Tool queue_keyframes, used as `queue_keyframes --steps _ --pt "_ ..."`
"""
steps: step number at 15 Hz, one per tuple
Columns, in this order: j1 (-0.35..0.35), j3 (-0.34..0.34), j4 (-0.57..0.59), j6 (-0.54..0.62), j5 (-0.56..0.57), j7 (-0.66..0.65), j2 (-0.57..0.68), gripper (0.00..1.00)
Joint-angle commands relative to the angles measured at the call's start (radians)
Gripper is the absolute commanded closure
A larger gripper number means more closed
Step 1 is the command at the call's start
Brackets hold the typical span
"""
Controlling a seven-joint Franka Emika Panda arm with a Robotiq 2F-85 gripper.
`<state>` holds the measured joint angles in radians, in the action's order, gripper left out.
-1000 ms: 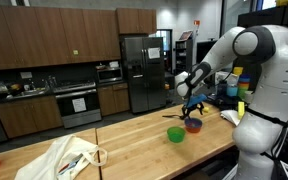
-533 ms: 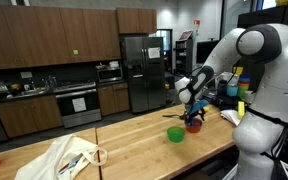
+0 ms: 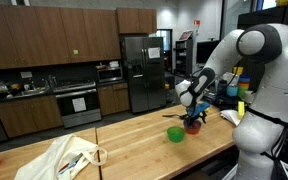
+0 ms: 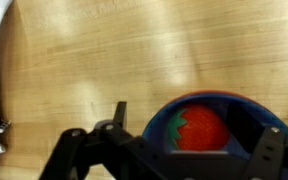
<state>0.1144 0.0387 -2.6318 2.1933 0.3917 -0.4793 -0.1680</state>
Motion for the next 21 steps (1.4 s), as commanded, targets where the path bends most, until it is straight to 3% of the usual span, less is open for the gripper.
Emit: queue_keyframes --steps 1,10,21 --pt "0.002 -0.007 -0.010 -0.012 -0.001 0.022 -0.036 0.00" --pt "-0.008 -0.021 0.081 -0.032 -0.099 0.026 -0.037 0.00" --pt "0.000 0.008 0.122 -0.098 -0.189 0.145 -0.008 0.00"
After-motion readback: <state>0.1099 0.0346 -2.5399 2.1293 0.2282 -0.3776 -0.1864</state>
